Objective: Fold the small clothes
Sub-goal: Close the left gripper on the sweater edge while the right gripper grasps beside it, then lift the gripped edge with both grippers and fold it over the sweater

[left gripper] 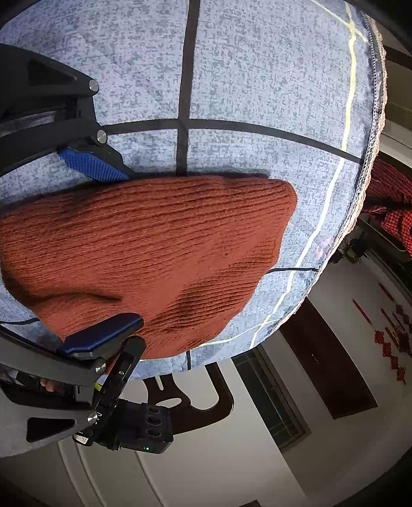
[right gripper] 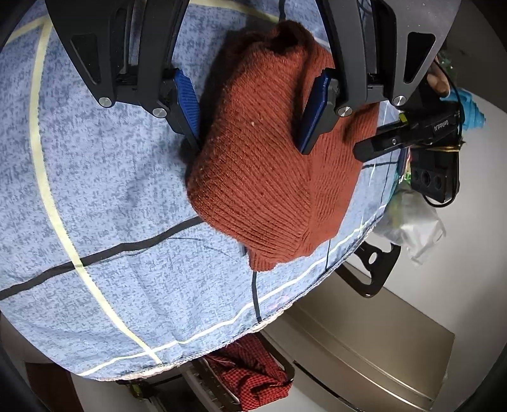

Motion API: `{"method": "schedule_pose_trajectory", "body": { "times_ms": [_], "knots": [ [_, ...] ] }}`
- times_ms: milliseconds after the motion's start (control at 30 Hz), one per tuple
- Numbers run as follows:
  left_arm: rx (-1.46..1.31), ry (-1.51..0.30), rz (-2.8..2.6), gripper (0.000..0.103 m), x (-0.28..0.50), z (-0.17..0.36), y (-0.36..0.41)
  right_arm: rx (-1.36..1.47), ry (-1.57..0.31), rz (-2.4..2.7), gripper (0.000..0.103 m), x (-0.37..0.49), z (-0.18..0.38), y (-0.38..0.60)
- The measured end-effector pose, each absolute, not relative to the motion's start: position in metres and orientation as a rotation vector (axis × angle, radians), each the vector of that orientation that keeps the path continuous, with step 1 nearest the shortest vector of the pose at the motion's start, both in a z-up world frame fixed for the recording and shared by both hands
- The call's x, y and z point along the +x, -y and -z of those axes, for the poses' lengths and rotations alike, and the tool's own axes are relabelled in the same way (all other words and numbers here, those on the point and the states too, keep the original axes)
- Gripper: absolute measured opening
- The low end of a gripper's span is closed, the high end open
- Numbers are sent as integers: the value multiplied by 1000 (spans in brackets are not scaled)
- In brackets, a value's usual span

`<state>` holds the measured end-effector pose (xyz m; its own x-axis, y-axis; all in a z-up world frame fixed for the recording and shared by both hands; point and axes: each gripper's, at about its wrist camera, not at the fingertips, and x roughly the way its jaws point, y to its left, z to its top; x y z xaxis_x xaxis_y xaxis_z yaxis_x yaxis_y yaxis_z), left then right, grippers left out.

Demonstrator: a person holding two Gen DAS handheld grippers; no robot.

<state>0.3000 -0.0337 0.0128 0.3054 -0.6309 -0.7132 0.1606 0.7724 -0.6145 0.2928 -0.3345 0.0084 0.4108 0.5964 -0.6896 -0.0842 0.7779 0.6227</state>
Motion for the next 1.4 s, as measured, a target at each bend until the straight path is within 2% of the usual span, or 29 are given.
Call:
{"method": "schedule_pose_trajectory", "body": {
  "times_ms": [200, 300, 400, 500, 733, 800, 933, 1400],
  "knots": [
    [-446, -1144, 528, 79, 301, -15, 44, 520, -1072, -432, 59, 292, -11, 328],
    [-416, -1138, 512, 72, 301, -15, 50, 497, -1062, -424, 58, 291, -11, 324],
    [-415, -1140, 500, 67, 303, -14, 53, 499, -1056, -432, 49, 290, -11, 323],
    [-408, -1141, 494, 60, 304, -15, 51, 491, -1051, -432, 44, 290, -13, 323],
    [-375, -1110, 496, 40, 302, -23, 52, 475, -1019, -416, 31, 287, -19, 318],
    [-372, -1109, 494, 39, 302, -25, 53, 480, -1015, -404, 26, 285, -21, 319],
    [-380, -1108, 495, 37, 302, -28, 52, 504, -1002, -397, 24, 283, -27, 320],
    [-384, -1048, 537, 36, 288, -65, 26, 482, -950, -457, 21, 266, -58, 292]
  ]
}}
